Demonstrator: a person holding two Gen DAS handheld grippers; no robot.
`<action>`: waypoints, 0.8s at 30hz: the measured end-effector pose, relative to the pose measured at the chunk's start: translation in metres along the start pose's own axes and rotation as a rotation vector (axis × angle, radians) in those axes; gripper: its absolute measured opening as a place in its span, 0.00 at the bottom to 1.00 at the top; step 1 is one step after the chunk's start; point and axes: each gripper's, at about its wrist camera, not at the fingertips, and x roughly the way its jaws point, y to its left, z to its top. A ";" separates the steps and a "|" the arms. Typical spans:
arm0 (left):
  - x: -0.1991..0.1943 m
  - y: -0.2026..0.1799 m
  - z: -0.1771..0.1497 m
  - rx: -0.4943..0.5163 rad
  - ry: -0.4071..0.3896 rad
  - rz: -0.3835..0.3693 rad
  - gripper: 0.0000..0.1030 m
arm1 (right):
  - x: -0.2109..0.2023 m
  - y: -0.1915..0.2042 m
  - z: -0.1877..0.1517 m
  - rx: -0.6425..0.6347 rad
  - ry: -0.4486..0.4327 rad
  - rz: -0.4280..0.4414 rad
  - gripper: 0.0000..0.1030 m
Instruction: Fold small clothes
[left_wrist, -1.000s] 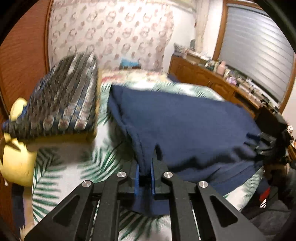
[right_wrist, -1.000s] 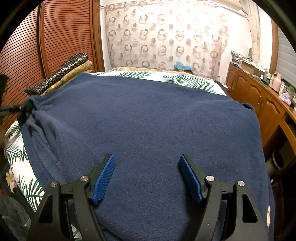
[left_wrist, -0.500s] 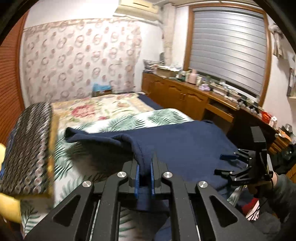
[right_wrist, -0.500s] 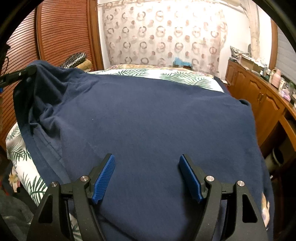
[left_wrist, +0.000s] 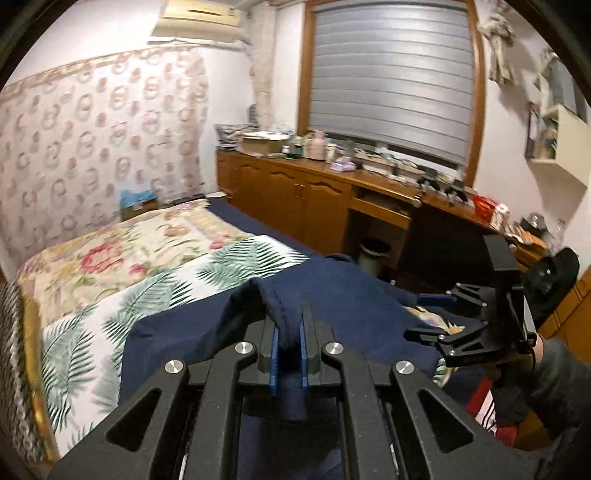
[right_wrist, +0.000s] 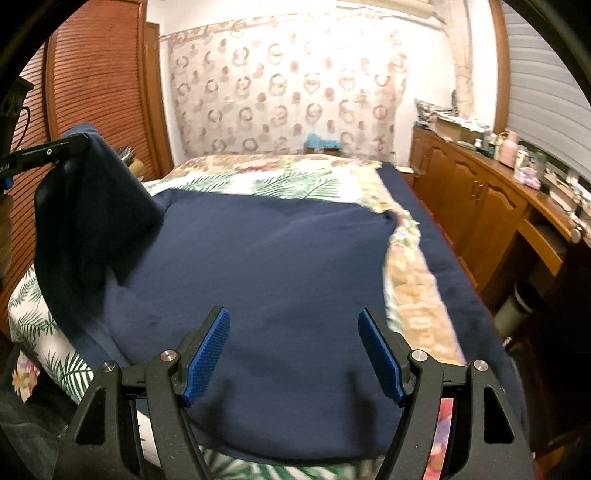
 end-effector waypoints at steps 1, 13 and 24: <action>0.003 -0.005 0.003 0.011 0.004 -0.009 0.09 | -0.002 -0.002 0.000 0.009 -0.006 -0.008 0.72; 0.019 -0.020 -0.004 0.026 0.056 -0.007 0.48 | -0.004 0.014 -0.014 0.042 -0.012 -0.016 0.72; -0.006 0.033 -0.050 -0.094 0.052 0.163 0.76 | 0.025 0.046 0.005 -0.042 0.008 0.089 0.72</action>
